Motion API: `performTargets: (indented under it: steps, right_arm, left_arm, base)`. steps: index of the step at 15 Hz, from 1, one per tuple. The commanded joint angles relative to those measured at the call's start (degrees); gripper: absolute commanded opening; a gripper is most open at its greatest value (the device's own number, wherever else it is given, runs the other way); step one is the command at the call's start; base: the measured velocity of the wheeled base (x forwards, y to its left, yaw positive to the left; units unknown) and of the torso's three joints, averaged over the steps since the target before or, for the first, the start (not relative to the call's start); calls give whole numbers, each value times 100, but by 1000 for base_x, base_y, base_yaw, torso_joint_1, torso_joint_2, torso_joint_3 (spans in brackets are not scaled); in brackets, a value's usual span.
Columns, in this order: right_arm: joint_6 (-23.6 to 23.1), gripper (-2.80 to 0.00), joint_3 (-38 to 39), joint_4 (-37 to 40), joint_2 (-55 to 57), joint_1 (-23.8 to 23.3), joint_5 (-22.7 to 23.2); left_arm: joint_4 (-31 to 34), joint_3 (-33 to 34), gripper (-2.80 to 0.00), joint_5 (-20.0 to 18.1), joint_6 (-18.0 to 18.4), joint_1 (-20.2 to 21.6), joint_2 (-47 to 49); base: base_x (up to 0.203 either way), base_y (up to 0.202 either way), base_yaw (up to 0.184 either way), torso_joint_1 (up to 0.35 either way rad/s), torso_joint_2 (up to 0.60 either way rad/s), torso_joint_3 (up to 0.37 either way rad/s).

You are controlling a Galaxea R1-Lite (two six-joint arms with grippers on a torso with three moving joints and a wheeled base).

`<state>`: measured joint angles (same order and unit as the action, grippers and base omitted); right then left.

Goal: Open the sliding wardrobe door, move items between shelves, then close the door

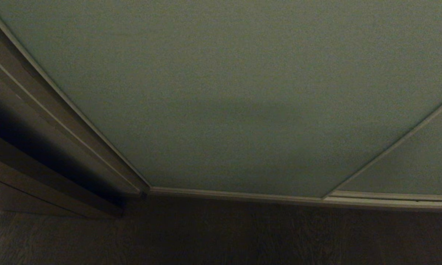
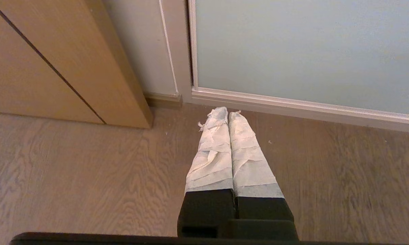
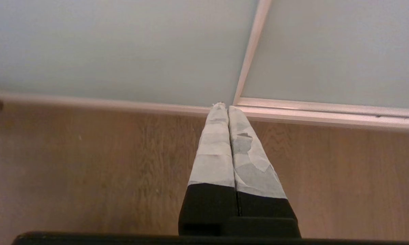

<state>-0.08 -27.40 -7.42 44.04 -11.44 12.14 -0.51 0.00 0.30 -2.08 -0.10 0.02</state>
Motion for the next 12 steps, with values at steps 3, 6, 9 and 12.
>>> performTargets:
  steps: [3,6,9,12]
  right_arm:
    - [-143,-280,1140,151,-2438,802,-550]
    - [-359,-280,1551,1104,-3710,1019,-951]
    - [-452,-280,2168,1545,-4421,1109,-1056]
    - [-417,-280,2758,735,-4413,1141,-1059]
  left_arm:
    - [-2,0,-280,2,-2,1,6]
    - [-2,0,-280,5,-2,1,-2]
    - [-2,0,-280,5,-2,1,-2]
    - [-2,0,-280,5,-2,1,-2]
  base:
    - [0,0,0,0,0,0]
    - [0,0,0,0,0,0]
    - [0,0,0,0,0,0]
    - [0,0,0,0,0,0]
